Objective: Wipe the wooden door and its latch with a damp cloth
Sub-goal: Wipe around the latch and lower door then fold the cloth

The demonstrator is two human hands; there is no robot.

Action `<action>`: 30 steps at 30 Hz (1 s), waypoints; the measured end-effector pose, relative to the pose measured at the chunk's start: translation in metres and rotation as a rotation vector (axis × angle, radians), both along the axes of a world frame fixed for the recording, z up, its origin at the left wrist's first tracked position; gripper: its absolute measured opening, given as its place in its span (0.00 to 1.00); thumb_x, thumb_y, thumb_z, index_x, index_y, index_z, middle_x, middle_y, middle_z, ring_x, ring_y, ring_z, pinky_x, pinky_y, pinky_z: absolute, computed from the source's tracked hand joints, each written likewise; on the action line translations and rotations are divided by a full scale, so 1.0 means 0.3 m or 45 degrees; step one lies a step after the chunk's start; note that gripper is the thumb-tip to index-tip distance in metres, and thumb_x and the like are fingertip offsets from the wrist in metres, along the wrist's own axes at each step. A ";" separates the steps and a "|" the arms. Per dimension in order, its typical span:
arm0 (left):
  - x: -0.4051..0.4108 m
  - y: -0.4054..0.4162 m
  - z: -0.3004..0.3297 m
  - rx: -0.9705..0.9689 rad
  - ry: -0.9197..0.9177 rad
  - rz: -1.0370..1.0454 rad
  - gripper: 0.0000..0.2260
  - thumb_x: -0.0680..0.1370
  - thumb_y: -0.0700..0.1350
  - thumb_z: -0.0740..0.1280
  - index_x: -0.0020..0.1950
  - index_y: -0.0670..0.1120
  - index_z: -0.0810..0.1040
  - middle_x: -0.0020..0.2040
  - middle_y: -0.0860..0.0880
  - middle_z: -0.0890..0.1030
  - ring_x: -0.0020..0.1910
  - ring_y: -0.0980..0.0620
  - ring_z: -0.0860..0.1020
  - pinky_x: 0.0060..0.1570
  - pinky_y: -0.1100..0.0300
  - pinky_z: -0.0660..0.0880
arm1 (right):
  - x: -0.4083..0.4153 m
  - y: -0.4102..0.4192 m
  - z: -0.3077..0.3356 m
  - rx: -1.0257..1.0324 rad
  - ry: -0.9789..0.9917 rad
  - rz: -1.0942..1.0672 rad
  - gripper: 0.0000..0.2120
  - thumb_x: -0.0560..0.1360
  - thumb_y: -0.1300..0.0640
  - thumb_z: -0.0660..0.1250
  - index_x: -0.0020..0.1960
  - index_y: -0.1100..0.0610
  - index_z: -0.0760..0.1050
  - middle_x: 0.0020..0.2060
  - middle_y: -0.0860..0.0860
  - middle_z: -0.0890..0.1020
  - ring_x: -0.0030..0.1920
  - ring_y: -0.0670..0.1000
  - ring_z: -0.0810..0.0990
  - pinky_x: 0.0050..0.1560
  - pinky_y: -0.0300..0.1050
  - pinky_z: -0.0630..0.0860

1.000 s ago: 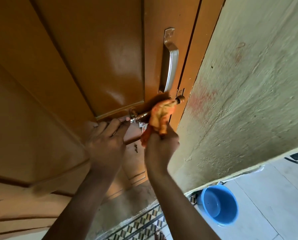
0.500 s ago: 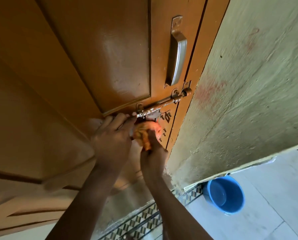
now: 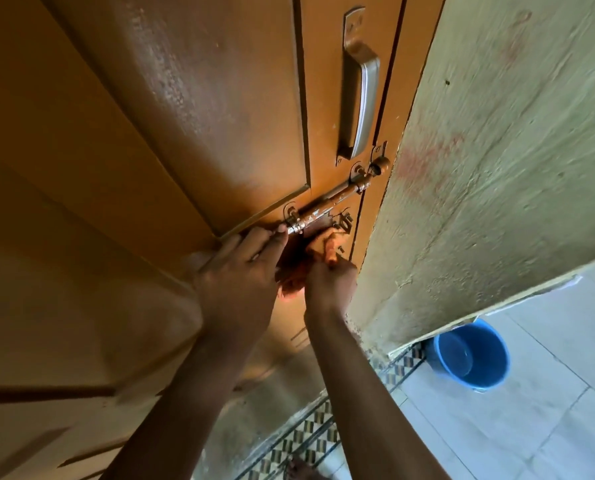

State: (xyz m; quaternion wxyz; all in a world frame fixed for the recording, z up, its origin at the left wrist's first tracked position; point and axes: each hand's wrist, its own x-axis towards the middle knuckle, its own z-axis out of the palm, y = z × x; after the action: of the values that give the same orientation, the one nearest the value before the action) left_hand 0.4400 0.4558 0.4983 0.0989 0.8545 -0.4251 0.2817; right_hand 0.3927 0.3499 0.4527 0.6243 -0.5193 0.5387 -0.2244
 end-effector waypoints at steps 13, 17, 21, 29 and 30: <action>0.008 0.004 0.029 -0.021 -0.042 -0.028 0.14 0.84 0.44 0.63 0.62 0.44 0.87 0.50 0.47 0.87 0.42 0.44 0.84 0.32 0.57 0.75 | -0.017 0.028 0.083 -0.134 -0.124 -0.009 0.18 0.76 0.72 0.60 0.36 0.52 0.77 0.27 0.41 0.80 0.29 0.45 0.79 0.26 0.32 0.71; -0.001 0.002 0.035 -0.023 0.003 -0.021 0.14 0.84 0.45 0.65 0.62 0.45 0.87 0.51 0.47 0.87 0.45 0.44 0.84 0.32 0.56 0.77 | -0.075 0.073 0.113 -0.354 -0.185 0.198 0.14 0.75 0.74 0.61 0.37 0.61 0.78 0.22 0.41 0.80 0.22 0.43 0.79 0.24 0.32 0.72; -0.005 -0.002 0.040 -0.043 -0.021 -0.016 0.15 0.84 0.42 0.62 0.62 0.44 0.87 0.52 0.47 0.87 0.45 0.45 0.84 0.32 0.57 0.76 | -0.050 0.042 0.051 -0.262 -0.034 0.152 0.13 0.78 0.71 0.62 0.39 0.61 0.79 0.27 0.49 0.81 0.24 0.45 0.80 0.25 0.34 0.74; -0.006 -0.001 0.037 -0.036 -0.029 -0.010 0.16 0.82 0.43 0.61 0.61 0.45 0.88 0.51 0.47 0.86 0.45 0.44 0.84 0.32 0.57 0.74 | -0.058 0.078 0.036 -0.530 -0.058 0.217 0.12 0.75 0.69 0.62 0.46 0.58 0.82 0.31 0.51 0.84 0.27 0.47 0.81 0.29 0.34 0.74; -0.006 -0.002 0.040 -0.036 -0.041 -0.001 0.15 0.83 0.42 0.62 0.61 0.45 0.88 0.50 0.47 0.86 0.44 0.44 0.83 0.32 0.58 0.72 | -0.050 0.058 0.035 -0.446 -0.023 0.192 0.12 0.77 0.69 0.62 0.43 0.58 0.81 0.29 0.51 0.84 0.25 0.46 0.80 0.28 0.36 0.74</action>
State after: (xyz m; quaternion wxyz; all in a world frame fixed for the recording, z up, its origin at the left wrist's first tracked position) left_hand 0.4381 0.4552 0.5101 0.1042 0.8481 -0.4230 0.3015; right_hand 0.3779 0.3672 0.4632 0.5442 -0.6570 0.4453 -0.2720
